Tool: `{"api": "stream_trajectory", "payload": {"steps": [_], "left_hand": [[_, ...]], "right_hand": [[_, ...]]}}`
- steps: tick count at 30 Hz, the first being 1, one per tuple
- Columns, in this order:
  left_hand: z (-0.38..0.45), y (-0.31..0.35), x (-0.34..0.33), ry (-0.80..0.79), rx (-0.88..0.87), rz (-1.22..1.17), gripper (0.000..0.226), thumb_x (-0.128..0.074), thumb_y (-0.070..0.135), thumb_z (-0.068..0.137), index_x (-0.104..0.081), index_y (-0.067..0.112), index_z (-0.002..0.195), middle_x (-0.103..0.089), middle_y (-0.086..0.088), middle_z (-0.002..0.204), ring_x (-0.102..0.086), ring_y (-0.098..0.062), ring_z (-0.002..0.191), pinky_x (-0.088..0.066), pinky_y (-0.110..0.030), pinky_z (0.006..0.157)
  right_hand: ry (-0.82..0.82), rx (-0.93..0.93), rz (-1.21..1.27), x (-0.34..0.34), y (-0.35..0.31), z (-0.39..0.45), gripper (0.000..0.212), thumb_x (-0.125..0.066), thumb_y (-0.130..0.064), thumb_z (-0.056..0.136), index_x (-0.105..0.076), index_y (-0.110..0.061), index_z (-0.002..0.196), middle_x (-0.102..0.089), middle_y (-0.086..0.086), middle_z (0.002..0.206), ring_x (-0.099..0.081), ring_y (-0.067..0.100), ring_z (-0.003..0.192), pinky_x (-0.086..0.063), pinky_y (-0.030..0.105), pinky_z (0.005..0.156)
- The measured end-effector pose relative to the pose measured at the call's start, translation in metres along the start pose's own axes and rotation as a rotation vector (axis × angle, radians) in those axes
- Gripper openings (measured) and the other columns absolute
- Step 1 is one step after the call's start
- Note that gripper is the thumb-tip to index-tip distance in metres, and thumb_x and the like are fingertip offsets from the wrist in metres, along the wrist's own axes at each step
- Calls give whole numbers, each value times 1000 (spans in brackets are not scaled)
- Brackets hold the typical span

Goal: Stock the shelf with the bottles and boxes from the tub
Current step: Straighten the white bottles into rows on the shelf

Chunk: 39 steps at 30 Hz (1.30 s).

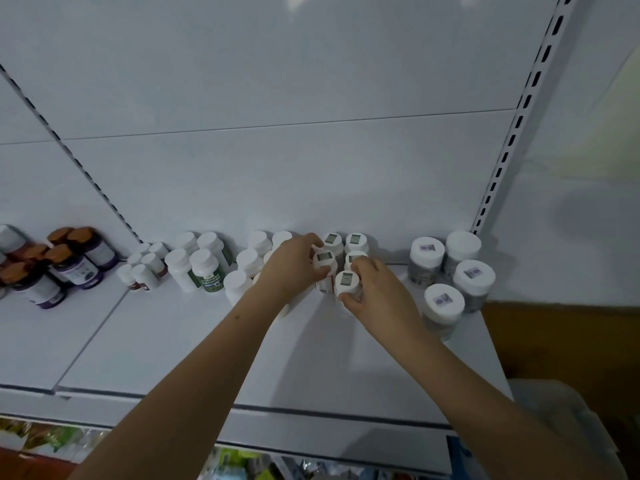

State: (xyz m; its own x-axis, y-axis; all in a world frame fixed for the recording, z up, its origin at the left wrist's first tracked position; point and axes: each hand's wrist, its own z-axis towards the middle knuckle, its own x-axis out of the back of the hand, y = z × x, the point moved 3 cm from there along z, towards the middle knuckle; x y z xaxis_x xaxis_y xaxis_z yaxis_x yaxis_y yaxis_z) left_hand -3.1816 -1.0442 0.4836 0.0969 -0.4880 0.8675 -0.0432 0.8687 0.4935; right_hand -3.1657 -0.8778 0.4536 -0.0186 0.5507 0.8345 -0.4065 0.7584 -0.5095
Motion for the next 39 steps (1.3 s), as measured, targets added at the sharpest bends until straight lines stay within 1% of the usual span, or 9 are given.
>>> {"api": "stream_trajectory", "payload": {"steps": [5, 8, 12, 15, 19, 23, 30, 35, 39], "left_hand": [[-3, -4, -8, -42, 123, -64, 52, -65, 39, 76, -54, 14, 121, -70, 1, 97, -66, -18, 91, -54, -38, 84], [0, 3, -8, -96, 180, -54, 66, -60, 44, 77, -46, 12, 132, -66, -5, 117, -62, -25, 109, -47, -34, 91], [4, 12, -12, -200, 235, -113, 70, -61, 26, 92, -26, 10, 150, -51, -12, 139, -54, -30, 122, -39, -25, 95], [6, 5, -16, -246, 266, -241, 73, -65, 21, 89, -25, 19, 150, -57, -11, 126, -64, -28, 104, -56, -38, 88], [7, 8, -16, -329, 268, -373, 39, -63, 13, 91, -44, 27, 122, -62, -11, 123, -68, -23, 99, -61, -34, 79], [5, 18, -16, -379, 231, -397, 31, -58, -1, 86, -53, 7, 115, -63, -16, 105, -60, -21, 91, -53, -41, 93], [8, 8, -20, -372, 332, -451, 46, -62, 16, 89, -46, 21, 132, -59, -4, 122, -59, -26, 114, -54, -45, 95], [22, 11, 4, -65, 183, -201, 66, -65, 32, 87, -39, 18, 146, -52, -7, 139, -54, -26, 121, -46, -37, 102], [19, 58, 17, 221, -212, -102, 37, -61, 18, 90, -60, 17, 127, -63, -4, 119, -60, -18, 106, -50, -35, 93]], "right_hand": [[41, -18, -21, -3, 0, 1, 41, -67, -27, 83, -48, -14, 117, -50, 6, 115, -53, 26, 104, -46, 36, 72], [84, -82, 113, -12, 3, 2, 65, -70, -27, 79, -41, -12, 135, -46, 9, 122, -49, 28, 112, -48, 38, 84], [76, -170, 341, -26, 11, 4, 84, -75, -25, 75, -32, -11, 145, -47, 12, 129, -46, 25, 121, -44, 31, 95], [40, -236, 480, -37, 16, 6, 87, -75, -38, 69, -35, -20, 143, -54, 3, 129, -55, 17, 117, -48, 32, 94], [15, -252, 583, -47, 24, 6, 84, -77, -33, 68, -35, -23, 140, -61, -10, 124, -59, 11, 114, -50, 27, 91], [24, -252, 597, -50, 26, 3, 85, -74, -35, 70, -32, -20, 142, -59, -4, 129, -58, 15, 116, -49, 32, 93], [-10, -216, 536, -38, 22, 0, 101, -79, -34, 69, -22, -13, 150, -47, -1, 140, -52, 14, 124, -43, 26, 99], [0, -72, 407, 8, 7, -38, 65, -69, -28, 87, -37, -22, 143, -45, -12, 127, -41, -6, 106, -29, -4, 83], [96, -75, 398, 59, 17, -74, 41, -64, -32, 93, -52, -33, 133, -50, -23, 118, -52, -5, 105, -41, 7, 88]]}}
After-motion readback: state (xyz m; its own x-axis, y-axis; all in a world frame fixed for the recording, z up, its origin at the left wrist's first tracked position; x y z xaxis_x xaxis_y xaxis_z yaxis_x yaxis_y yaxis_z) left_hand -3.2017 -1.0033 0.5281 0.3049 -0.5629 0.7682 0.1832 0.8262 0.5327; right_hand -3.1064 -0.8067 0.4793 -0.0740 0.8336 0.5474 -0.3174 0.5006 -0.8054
